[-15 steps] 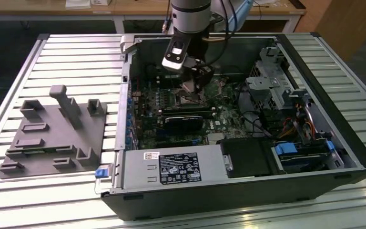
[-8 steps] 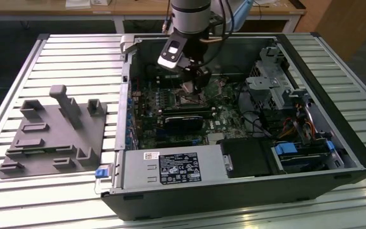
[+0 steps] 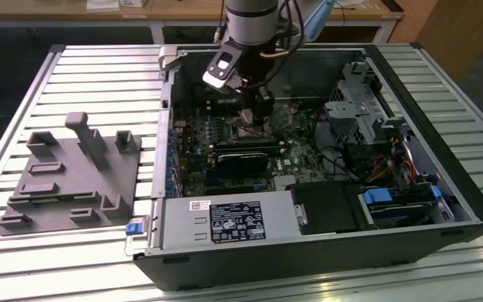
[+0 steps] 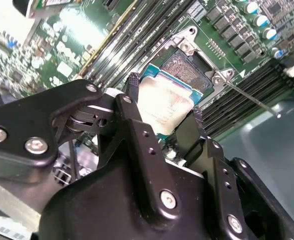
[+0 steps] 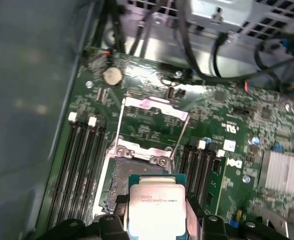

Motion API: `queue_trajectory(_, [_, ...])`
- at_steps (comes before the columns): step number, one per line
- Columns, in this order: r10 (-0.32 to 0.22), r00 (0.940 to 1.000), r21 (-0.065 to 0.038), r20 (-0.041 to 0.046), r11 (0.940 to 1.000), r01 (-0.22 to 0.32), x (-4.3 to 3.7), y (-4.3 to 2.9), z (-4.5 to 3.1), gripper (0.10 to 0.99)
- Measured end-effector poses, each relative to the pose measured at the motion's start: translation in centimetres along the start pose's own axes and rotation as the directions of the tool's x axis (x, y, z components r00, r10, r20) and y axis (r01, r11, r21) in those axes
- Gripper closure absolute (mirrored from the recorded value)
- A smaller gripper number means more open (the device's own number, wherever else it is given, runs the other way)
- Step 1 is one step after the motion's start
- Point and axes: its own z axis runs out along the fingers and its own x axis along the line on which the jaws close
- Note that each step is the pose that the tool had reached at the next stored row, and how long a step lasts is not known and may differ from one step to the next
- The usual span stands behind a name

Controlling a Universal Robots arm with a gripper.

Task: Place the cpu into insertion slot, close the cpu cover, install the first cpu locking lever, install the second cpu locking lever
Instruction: 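Place the cpu into insertion slot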

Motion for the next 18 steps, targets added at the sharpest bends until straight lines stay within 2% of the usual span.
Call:
queue_trajectory(4, [0.072,0.9974,0.003,0.0066,0.9974,-0.072,0.0,-0.01,0.08,0.545])
queue_trajectory(9, [0.148,0.9889,0.006,0.0122,0.9889,-0.148,0.01,-0.03,0.19,0.545])
queue_trajectory(10, [0.154,0.9881,0.006,0.0089,0.9881,-0.154,0.01,-0.06,0.2,0.545])
queue_trajectory(15, [0.17,0.9853,0.005,-0.0194,0.9855,-0.17,0.04,-0.15,0.27,0.545])
queue_trajectory(18, [0.171,0.9848,0.004,-0.0267,0.9852,-0.171,0.06,-0.16,0.41,0.545])
